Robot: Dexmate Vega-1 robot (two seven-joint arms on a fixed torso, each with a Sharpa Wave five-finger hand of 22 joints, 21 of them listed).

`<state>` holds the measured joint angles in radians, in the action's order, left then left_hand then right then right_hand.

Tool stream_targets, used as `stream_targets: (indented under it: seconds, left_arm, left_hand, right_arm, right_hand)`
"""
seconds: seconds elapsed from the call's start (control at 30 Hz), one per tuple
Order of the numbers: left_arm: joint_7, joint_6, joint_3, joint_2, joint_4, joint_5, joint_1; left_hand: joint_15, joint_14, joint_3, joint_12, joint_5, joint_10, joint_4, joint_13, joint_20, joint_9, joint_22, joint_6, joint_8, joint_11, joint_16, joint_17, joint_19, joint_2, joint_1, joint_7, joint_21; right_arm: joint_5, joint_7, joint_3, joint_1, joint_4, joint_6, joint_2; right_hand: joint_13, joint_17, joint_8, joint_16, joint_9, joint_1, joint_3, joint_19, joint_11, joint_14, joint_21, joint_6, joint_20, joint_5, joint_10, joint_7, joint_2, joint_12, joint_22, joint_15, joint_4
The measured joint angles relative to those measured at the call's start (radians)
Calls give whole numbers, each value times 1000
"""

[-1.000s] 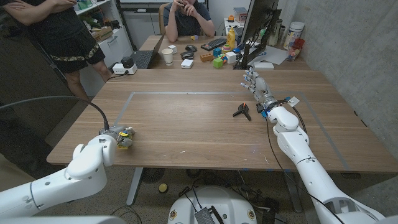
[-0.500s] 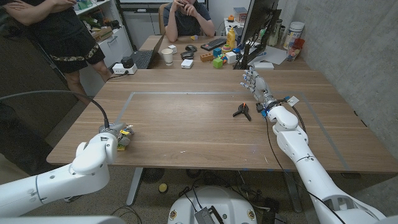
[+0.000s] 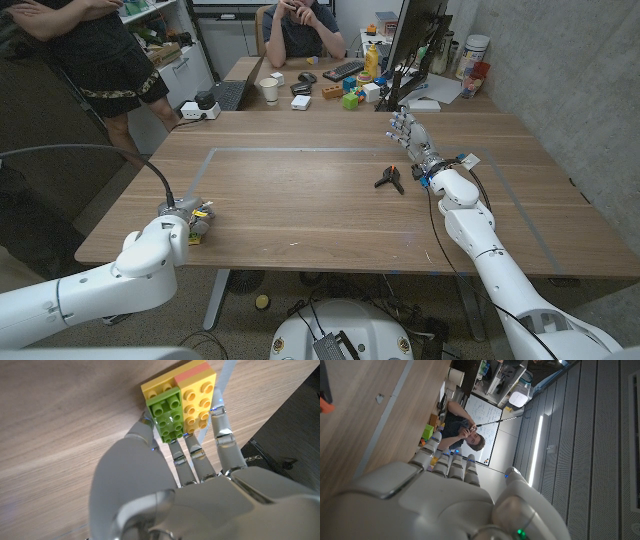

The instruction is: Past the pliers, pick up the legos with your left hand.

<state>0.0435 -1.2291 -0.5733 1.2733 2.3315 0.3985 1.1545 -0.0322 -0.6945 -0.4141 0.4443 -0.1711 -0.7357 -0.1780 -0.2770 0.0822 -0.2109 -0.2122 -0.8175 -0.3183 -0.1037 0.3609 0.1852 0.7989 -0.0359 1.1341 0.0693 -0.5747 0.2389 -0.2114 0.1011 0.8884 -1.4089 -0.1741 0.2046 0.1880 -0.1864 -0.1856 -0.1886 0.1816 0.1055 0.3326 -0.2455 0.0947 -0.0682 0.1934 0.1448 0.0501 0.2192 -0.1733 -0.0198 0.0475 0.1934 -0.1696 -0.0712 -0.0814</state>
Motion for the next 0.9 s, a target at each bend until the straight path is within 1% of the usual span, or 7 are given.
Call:
stream_targets:
  seconds: [0.1,0.27,0.47,0.63,0.67,0.8,0.9]
  left_arm:
    - [-46,7,34,2,8,-40,24]
    - [-118,9,77,9,27,-88,50]
    - [-174,3,98,17,41,-128,61]
    - [-218,-8,105,20,46,-163,65]
    - [-241,-13,136,32,70,-173,85]
    - [-277,-23,147,36,77,-193,93]
    - [-312,-32,176,45,95,-211,114]
  left_hand:
    - [3,-14,0,0,0,-8,0,0,-2,10,0,-13,5,-8,-2,-3,5,0,0,-21,-7]
    - [4,-36,5,-4,0,-25,5,-6,-3,11,0,-13,6,-22,-7,-6,14,-2,-2,-21,-14]
    - [6,-55,5,-5,1,-35,5,-6,-2,11,0,-17,6,-32,-15,-7,16,-10,-10,-25,-20]
    - [7,-57,5,-6,1,-37,5,-6,-2,11,0,-17,6,-34,-15,-6,16,-11,-11,-25,-21]
    - [7,-57,5,-6,1,-37,5,-8,-2,11,0,-17,6,-34,-15,-6,16,-11,-11,-25,-21]
    - [0,-64,5,-6,1,-38,5,-11,-2,11,0,-22,6,-34,-21,-6,16,-11,-11,-30,-28]
    - [-4,-68,5,-6,4,-39,5,-11,0,9,0,-25,6,-36,-23,-6,18,-11,-11,-28,-29]
  right_arm:
    - [0,-2,0,-3,6,-2,-1]
    - [0,-4,-2,-6,15,-4,-2]
    - [1,-9,-5,-9,22,-10,-3]
    - [1,-9,-7,-11,25,-10,-3]
    - [2,-13,-7,-11,26,-13,-3]
    - [3,-15,-8,-13,31,-15,-3]
    - [4,-19,-9,-15,35,-19,-3]
  right_hand:
    - [0,0,0,0,0,0,-3,0,0,0,0,0,0,0,0,0,0,0,0,0,-3]
    - [0,0,0,0,0,0,-3,0,0,0,0,4,0,0,0,4,0,0,0,0,-3]
    - [0,0,0,0,0,0,-3,0,0,0,0,4,0,0,0,4,0,0,0,0,-3]
    - [0,0,0,0,0,-4,-3,0,0,0,0,4,0,7,0,4,-4,0,0,0,-3]
    - [0,0,0,0,0,-5,-3,0,0,0,0,4,0,7,0,4,-5,0,0,0,-3]
    - [0,0,0,0,0,-5,-7,0,0,0,0,4,0,7,0,4,-5,0,0,0,-7]
    - [0,0,0,0,0,-5,-7,0,0,0,0,4,0,7,0,4,-5,0,0,0,-7]
